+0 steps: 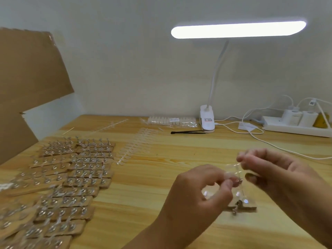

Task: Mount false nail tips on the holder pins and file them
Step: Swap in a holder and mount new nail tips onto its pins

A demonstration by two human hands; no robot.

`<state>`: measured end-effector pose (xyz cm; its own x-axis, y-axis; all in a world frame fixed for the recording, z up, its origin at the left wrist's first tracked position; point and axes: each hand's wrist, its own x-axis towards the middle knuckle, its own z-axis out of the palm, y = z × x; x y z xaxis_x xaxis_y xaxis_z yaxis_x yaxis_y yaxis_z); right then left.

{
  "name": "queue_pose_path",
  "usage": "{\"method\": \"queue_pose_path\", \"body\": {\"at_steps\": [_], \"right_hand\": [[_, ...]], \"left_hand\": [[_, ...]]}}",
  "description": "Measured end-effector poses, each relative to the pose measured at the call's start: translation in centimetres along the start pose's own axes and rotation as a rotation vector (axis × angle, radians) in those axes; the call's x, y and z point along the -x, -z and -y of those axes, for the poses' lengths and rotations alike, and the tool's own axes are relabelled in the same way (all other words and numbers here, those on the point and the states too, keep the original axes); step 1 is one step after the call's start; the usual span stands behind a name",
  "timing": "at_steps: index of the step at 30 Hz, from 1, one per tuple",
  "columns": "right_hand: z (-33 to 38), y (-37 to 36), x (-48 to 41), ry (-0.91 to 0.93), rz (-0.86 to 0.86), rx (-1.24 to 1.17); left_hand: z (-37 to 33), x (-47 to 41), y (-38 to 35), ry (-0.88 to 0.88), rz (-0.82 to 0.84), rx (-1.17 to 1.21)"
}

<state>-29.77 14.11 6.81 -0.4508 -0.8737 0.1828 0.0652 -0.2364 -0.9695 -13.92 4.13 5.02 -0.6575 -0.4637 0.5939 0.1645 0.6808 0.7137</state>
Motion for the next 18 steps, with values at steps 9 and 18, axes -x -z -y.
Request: {"method": "queue_pose_path", "body": {"at_steps": [9,18], "right_hand": [[-2.6,3.4,-3.0,-0.364,0.300,-0.581],[-3.5,7.1,-3.6,-0.294,0.126,-0.118]], "left_hand": [[3.7,-2.2,3.4,0.446,0.066,0.427],[8.7,-2.4,5.5,0.553,0.170,-0.835]]}}
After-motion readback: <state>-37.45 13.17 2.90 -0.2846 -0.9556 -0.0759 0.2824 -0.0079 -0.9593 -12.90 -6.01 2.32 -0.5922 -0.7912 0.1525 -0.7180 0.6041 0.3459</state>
